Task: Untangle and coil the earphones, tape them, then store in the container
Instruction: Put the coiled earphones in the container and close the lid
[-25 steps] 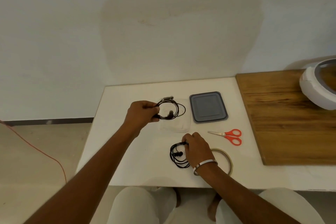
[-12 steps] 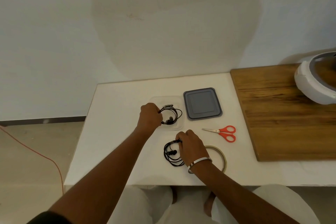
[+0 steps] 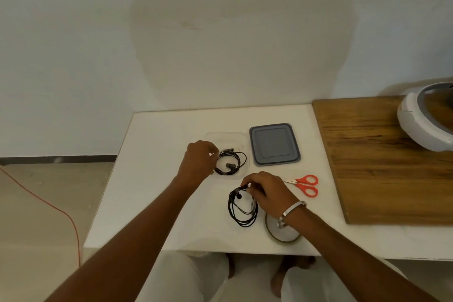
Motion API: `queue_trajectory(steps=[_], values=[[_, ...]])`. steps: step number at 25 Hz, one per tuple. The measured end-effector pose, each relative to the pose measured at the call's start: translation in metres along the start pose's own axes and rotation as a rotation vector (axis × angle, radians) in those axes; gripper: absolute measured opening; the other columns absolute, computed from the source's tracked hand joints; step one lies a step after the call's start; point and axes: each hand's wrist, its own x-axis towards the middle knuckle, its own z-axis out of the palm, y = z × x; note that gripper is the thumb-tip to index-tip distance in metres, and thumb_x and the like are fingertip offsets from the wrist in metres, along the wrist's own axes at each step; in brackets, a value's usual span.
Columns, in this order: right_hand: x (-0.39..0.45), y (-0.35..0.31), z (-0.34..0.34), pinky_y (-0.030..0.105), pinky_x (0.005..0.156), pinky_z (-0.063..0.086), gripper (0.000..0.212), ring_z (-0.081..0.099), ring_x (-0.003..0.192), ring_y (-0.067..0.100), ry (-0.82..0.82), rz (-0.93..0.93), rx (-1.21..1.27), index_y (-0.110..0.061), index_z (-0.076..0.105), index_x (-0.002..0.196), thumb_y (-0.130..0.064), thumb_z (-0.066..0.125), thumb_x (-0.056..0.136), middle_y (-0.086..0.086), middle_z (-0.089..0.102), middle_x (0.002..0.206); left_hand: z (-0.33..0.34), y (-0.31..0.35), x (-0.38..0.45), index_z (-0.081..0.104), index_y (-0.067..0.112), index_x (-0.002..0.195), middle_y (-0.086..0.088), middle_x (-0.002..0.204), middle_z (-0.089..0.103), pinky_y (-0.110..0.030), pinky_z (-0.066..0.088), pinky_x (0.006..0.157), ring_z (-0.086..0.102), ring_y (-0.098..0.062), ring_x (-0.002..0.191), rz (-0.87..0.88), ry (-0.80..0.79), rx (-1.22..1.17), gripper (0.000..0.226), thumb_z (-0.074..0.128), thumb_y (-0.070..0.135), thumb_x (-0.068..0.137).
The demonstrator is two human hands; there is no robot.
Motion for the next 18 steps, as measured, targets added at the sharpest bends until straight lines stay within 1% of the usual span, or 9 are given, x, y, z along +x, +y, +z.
queue_trajectory(steps=[2, 4, 6, 8, 10, 12, 14, 16, 18], values=[[0.003, -0.005, -0.014, 0.02, 0.07, 0.051, 0.017, 0.062, 0.075, 0.014, 0.007, -0.046, 0.088, -0.022, 0.068, 0.1, -0.012, 0.058, 0.09, 0.003, 0.064, 0.086, -0.005, -0.01, -0.009, 0.069, 0.011, 0.105, -0.001, 0.104, 0.067, -0.012, 0.046, 0.068, 0.063, -0.01, 0.074, 0.03, 0.198, -0.049, 0.017, 0.058, 0.012, 0.092], [0.013, -0.012, -0.025, 0.017, 0.062, 0.05, 0.018, 0.063, 0.067, 0.01, 0.049, -0.039, 0.189, -0.023, 0.068, 0.097, -0.01, 0.059, 0.089, 0.0, 0.065, 0.077, -0.005, -0.027, -0.018, 0.063, 0.01, 0.111, -0.003, 0.107, 0.06, -0.014, 0.038, 0.074, 0.054, -0.01, 0.088, -0.024, 0.322, -0.08, 0.021, 0.059, 0.014, 0.092], [0.03, -0.02, -0.032, 0.012, 0.056, 0.045, 0.018, 0.06, 0.061, 0.006, 0.093, -0.019, 0.273, -0.021, 0.067, 0.096, -0.007, 0.058, 0.089, -0.003, 0.064, 0.071, -0.001, -0.042, -0.021, 0.06, 0.008, 0.117, -0.006, 0.107, 0.059, -0.025, 0.046, 0.083, 0.059, -0.018, 0.093, -0.174, 0.261, -0.175, 0.029, 0.06, 0.023, 0.092], [0.048, -0.027, -0.034, 0.012, 0.053, 0.043, 0.017, 0.06, 0.061, 0.008, 0.132, 0.002, 0.322, -0.02, 0.067, 0.096, -0.007, 0.058, 0.09, -0.002, 0.065, 0.071, 0.001, -0.048, -0.025, 0.06, 0.007, 0.119, -0.005, 0.101, 0.064, -0.033, 0.057, 0.076, 0.067, -0.022, 0.083, -0.287, 0.158, -0.358, 0.032, 0.058, 0.027, 0.094], [0.067, -0.034, -0.033, 0.015, 0.052, 0.043, 0.016, 0.06, 0.062, 0.011, 0.171, 0.047, 0.319, -0.02, 0.068, 0.096, -0.01, 0.058, 0.09, 0.001, 0.066, 0.071, 0.003, -0.046, -0.03, 0.063, 0.009, 0.117, -0.003, 0.1, 0.066, -0.022, 0.057, 0.062, 0.068, -0.018, 0.073, -0.269, 0.132, -0.438, 0.027, 0.054, 0.022, 0.096], [0.085, -0.038, -0.027, 0.02, 0.054, 0.047, 0.014, 0.061, 0.063, 0.017, 0.199, 0.131, 0.222, -0.018, 0.068, 0.098, -0.012, 0.058, 0.089, 0.005, 0.068, 0.074, 0.004, -0.043, -0.034, 0.068, 0.011, 0.11, -0.003, 0.098, 0.068, -0.01, 0.05, 0.052, 0.068, -0.015, 0.068, -0.24, 0.145, -0.467, 0.023, 0.05, 0.018, 0.097], [0.098, -0.042, -0.018, 0.018, 0.057, 0.047, 0.016, 0.063, 0.068, 0.019, 0.201, 0.199, 0.109, -0.013, 0.068, 0.102, -0.011, 0.057, 0.09, 0.009, 0.067, 0.079, 0.006, -0.039, -0.04, 0.07, 0.015, 0.104, -0.001, 0.093, 0.07, -0.008, 0.047, 0.051, 0.07, -0.014, 0.065, -0.23, 0.151, -0.49, 0.022, 0.05, 0.02, 0.096], [0.103, -0.046, -0.009, 0.02, 0.061, 0.049, 0.018, 0.061, 0.069, 0.017, 0.195, 0.206, 0.008, -0.009, 0.067, 0.104, -0.008, 0.055, 0.091, 0.011, 0.066, 0.085, 0.007, -0.039, -0.043, 0.072, 0.018, 0.101, 0.003, 0.087, 0.072, -0.012, 0.05, 0.059, 0.071, -0.012, 0.064, -0.219, 0.15, -0.494, 0.021, 0.052, 0.024, 0.096], [0.105, -0.048, -0.003, 0.03, 0.077, 0.053, 0.021, 0.064, 0.084, 0.024, 0.164, 0.183, -0.124, -0.006, 0.066, 0.107, -0.005, 0.054, 0.09, 0.015, 0.067, 0.099, 0.008, -0.039, -0.046, 0.072, 0.02, 0.1, 0.002, 0.079, 0.072, -0.013, 0.051, 0.062, 0.071, -0.01, 0.062, -0.188, 0.145, -0.517, 0.019, 0.053, 0.023, 0.096]])
